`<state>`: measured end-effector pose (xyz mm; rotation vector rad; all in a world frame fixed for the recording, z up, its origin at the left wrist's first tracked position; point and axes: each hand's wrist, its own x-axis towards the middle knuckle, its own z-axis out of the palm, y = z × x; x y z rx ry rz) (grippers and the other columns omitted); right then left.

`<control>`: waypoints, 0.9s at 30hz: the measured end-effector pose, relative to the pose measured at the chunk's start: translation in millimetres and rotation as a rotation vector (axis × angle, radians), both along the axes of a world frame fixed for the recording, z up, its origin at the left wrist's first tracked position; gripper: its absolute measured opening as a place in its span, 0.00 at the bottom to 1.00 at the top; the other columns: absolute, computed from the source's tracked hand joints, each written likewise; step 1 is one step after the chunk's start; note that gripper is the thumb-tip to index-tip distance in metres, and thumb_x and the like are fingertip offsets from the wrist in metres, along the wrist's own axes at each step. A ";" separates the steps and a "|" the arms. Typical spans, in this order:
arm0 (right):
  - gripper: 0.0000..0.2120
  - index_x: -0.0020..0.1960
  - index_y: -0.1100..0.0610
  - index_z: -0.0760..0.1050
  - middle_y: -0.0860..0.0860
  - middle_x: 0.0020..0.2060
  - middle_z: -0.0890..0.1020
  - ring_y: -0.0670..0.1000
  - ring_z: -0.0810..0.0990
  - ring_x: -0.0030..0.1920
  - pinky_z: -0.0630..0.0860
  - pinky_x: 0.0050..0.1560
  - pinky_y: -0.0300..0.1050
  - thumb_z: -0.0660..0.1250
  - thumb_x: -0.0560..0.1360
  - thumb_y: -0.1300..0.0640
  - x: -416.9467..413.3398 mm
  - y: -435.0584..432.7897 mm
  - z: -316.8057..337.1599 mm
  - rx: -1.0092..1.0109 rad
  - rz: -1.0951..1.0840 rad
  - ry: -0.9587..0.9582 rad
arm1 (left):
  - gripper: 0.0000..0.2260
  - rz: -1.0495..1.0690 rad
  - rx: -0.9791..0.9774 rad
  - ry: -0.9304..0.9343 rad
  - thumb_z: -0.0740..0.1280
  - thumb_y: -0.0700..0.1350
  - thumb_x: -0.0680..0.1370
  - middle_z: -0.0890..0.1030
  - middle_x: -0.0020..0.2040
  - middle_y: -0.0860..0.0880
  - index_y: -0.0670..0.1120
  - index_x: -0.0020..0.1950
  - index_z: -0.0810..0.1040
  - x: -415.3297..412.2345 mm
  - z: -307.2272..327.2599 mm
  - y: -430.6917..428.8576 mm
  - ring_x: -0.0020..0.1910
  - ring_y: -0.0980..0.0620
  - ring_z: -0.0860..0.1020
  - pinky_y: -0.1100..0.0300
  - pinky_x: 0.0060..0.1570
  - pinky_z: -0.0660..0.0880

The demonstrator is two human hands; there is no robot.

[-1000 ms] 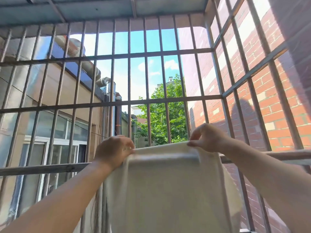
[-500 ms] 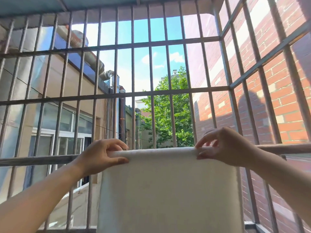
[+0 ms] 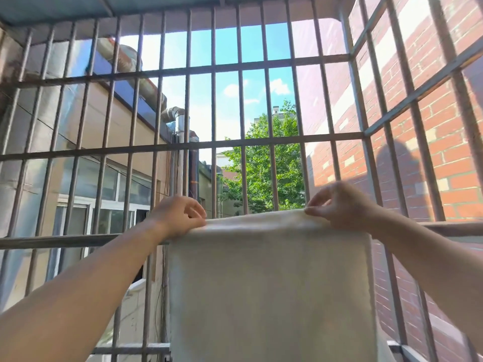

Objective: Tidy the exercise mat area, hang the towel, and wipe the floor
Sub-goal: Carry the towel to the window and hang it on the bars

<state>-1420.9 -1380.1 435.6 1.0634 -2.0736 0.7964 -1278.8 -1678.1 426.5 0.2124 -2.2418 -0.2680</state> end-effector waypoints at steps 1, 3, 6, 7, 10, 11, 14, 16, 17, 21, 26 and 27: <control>0.05 0.43 0.54 0.84 0.50 0.39 0.85 0.47 0.81 0.40 0.76 0.45 0.41 0.73 0.70 0.53 -1.0 -0.4 -3.1 0.064 0.004 -0.057 | 0.02 -0.002 0.008 -0.056 0.71 0.51 0.72 0.81 0.41 0.57 0.55 0.41 0.80 -2.1 -1.7 -0.6 0.42 0.59 0.77 0.61 0.42 0.70; 0.05 0.44 0.53 0.84 0.49 0.40 0.85 0.43 0.80 0.39 0.75 0.42 0.37 0.71 0.72 0.53 -0.2 2.5 -9.5 0.102 0.040 -0.091 | 0.08 -0.031 0.017 -0.066 0.65 0.53 0.76 0.79 0.41 0.56 0.54 0.41 0.81 -0.4 -8.7 -0.7 0.43 0.57 0.76 0.59 0.45 0.69; 0.05 0.40 0.52 0.83 0.49 0.38 0.85 0.46 0.81 0.38 0.75 0.40 0.36 0.70 0.72 0.52 5.4 10.3 -15.0 0.041 0.130 -0.041 | 0.21 -0.111 -0.029 -0.094 0.58 0.57 0.78 0.73 0.30 0.52 0.44 0.35 0.76 7.6 -21.7 -1.8 0.29 0.57 0.70 0.61 0.35 0.66; 0.07 0.39 0.52 0.82 0.50 0.36 0.84 0.47 0.81 0.37 0.75 0.39 0.39 0.71 0.71 0.49 9.1 13.2 -16.5 0.041 0.144 -0.033 | 0.22 -0.137 -0.035 -0.108 0.57 0.58 0.77 0.69 0.27 0.51 0.43 0.33 0.72 11.0 -25.7 -1.9 0.26 0.58 0.67 0.62 0.32 0.64; 0.14 0.36 0.48 0.82 0.50 0.35 0.84 0.48 0.82 0.35 0.78 0.39 0.43 0.71 0.61 0.39 22.2 20.2 -21.3 0.086 0.167 -0.020 | 0.21 -0.210 0.007 -0.115 0.60 0.60 0.75 0.75 0.30 0.48 0.43 0.37 0.76 19.3 -30.3 -2.1 0.28 0.54 0.72 0.58 0.33 0.70; 0.15 0.37 0.46 0.81 0.49 0.36 0.84 0.48 0.82 0.38 0.79 0.41 0.43 0.71 0.57 0.37 25.0 21.8 -23.3 0.103 0.161 -0.006 | 0.16 -0.223 0.017 -0.120 0.64 0.58 0.74 0.79 0.35 0.48 0.46 0.41 0.79 20.6 -30.5 -1.9 0.32 0.51 0.76 0.58 0.35 0.73; 0.19 0.41 0.41 0.79 0.44 0.41 0.83 0.45 0.81 0.44 0.78 0.49 0.44 0.74 0.53 0.37 27.3 25.1 -30.1 0.138 0.120 0.064 | 0.09 -0.240 0.011 -0.119 0.73 0.52 0.70 0.81 0.42 0.52 0.52 0.48 0.80 24.8 -32.9 0.4 0.40 0.54 0.80 0.64 0.38 0.77; 0.21 0.46 0.43 0.80 0.42 0.45 0.82 0.45 0.80 0.46 0.77 0.52 0.44 0.77 0.55 0.40 25.6 27.6 -36.3 0.158 0.086 0.144 | 0.11 -0.218 -0.028 -0.091 0.75 0.51 0.68 0.81 0.43 0.56 0.56 0.48 0.80 26.8 -35.6 -0.4 0.41 0.58 0.80 0.68 0.38 0.76; 0.20 0.47 0.45 0.81 0.42 0.46 0.81 0.46 0.80 0.46 0.76 0.53 0.44 0.79 0.56 0.44 24.9 28.5 -39.4 0.160 0.073 0.199 | 0.12 -0.211 -0.058 -0.055 0.76 0.52 0.67 0.81 0.43 0.59 0.59 0.48 0.79 27.6 -37.5 -1.4 0.42 0.60 0.79 0.70 0.39 0.75; 0.14 0.46 0.52 0.84 0.45 0.42 0.79 0.49 0.81 0.40 0.78 0.47 0.46 0.79 0.61 0.54 20.0 28.0 -47.6 0.101 0.099 0.366 | 0.14 -0.224 -0.124 0.142 0.79 0.50 0.63 0.80 0.45 0.65 0.60 0.43 0.79 31.6 -46.0 -5.4 0.44 0.65 0.78 0.70 0.41 0.74; 0.02 0.40 0.52 0.84 0.44 0.35 0.80 0.46 0.80 0.35 0.74 0.40 0.39 0.74 0.68 0.58 14.7 33.0 -39.1 0.026 0.153 0.370 | 0.05 -0.249 -0.017 0.244 0.76 0.51 0.65 0.83 0.36 0.60 0.57 0.39 0.84 31.6 -44.5 -12.2 0.37 0.62 0.80 0.66 0.39 0.76; 0.03 0.40 0.52 0.84 0.44 0.35 0.81 0.46 0.80 0.35 0.74 0.40 0.39 0.74 0.68 0.59 14.1 33.6 -35.2 0.020 0.138 0.370 | 0.04 -0.263 0.009 0.247 0.75 0.51 0.65 0.83 0.35 0.59 0.58 0.38 0.84 30.6 -40.8 -12.0 0.36 0.63 0.80 0.67 0.39 0.75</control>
